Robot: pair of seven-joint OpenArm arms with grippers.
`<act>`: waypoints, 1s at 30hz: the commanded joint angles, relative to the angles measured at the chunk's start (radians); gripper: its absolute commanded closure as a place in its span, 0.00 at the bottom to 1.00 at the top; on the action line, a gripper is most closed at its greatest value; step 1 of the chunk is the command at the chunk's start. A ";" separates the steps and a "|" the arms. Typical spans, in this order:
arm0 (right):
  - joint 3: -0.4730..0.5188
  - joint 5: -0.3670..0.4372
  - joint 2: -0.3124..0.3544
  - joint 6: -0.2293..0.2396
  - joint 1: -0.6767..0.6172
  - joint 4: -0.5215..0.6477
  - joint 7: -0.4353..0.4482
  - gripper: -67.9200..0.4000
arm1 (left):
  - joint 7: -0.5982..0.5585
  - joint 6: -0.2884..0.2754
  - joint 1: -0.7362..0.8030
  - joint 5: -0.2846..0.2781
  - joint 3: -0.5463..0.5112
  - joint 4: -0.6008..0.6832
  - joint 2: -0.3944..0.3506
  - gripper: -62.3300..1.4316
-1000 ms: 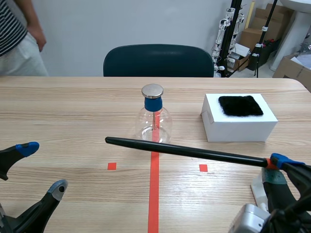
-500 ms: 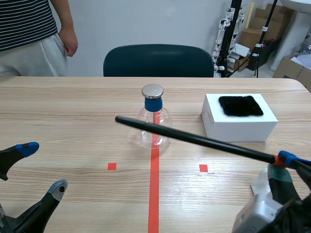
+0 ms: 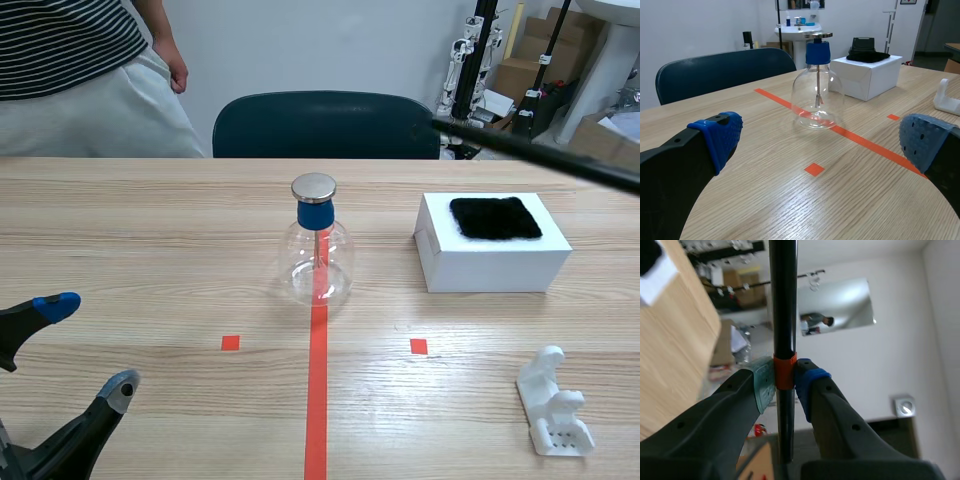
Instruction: Do the electroscope experiment. move the rod toward and away from the electroscope
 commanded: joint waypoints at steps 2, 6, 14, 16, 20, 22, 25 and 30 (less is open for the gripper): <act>0.056 0.002 0.014 -0.015 0.085 0.025 -0.044 0.96 | -0.015 -0.002 0.000 -0.010 -0.003 0.007 -0.006 0.00; 0.076 -0.055 0.094 0.024 0.171 0.025 -0.169 0.96 | -0.015 -0.002 0.000 -0.010 -0.003 0.007 -0.006 0.00; -0.032 -0.161 0.258 0.229 0.372 0.024 -0.407 0.96 | -0.015 -0.002 0.000 -0.010 -0.003 0.007 -0.006 0.00; -0.095 -0.190 0.294 0.278 0.428 0.021 -0.463 0.96 | -0.015 -0.002 0.000 -0.010 -0.003 0.007 -0.006 0.00; -0.241 -0.251 0.340 0.363 0.546 -0.008 -0.545 0.96 | -0.015 -0.002 0.000 -0.010 -0.003 0.007 -0.006 0.00; -0.312 -0.279 0.344 0.387 0.606 -0.039 -0.565 0.96 | -0.015 -0.002 0.000 -0.010 -0.003 0.007 -0.006 0.00; -0.415 -0.333 0.343 0.397 0.689 -0.111 -0.584 0.96 | -0.015 -0.002 0.000 -0.010 -0.003 0.007 -0.006 0.00; -0.531 -0.360 0.343 0.438 0.789 -0.229 -0.586 0.96 | -0.015 -0.002 0.000 -0.010 -0.003 0.007 -0.006 0.00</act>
